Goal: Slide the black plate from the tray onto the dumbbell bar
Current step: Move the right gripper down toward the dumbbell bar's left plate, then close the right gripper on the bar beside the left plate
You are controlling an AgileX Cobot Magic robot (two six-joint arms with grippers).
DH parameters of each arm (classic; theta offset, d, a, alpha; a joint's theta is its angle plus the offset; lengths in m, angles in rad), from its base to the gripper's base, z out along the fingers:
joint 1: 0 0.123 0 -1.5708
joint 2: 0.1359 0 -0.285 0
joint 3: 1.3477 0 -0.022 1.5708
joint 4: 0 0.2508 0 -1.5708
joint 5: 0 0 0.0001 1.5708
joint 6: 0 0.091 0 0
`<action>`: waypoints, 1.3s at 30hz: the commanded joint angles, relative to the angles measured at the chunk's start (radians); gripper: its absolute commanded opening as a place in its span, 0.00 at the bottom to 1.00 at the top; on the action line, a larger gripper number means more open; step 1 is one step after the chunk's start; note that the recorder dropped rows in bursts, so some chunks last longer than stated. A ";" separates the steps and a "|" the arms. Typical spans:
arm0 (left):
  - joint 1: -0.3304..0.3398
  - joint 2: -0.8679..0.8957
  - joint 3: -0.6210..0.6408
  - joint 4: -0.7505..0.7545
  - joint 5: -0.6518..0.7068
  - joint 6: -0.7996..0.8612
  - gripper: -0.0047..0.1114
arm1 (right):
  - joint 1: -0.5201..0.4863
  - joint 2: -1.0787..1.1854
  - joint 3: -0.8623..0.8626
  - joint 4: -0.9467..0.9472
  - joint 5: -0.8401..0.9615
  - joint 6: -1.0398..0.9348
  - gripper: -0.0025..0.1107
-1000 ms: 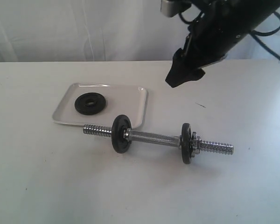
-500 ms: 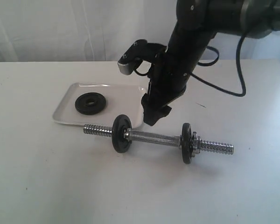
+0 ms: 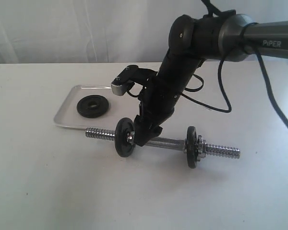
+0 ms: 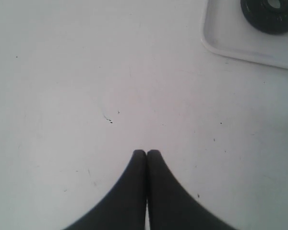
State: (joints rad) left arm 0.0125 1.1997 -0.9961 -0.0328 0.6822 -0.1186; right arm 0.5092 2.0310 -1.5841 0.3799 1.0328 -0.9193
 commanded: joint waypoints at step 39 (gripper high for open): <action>-0.002 -0.002 -0.004 -0.014 0.031 0.003 0.04 | 0.000 0.230 -0.010 0.049 -0.130 -0.161 0.48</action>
State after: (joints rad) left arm 0.0125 1.1997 -0.9961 -0.0328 0.6974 -0.1163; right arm 0.5092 2.2271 -1.6034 0.4429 0.8983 -1.0743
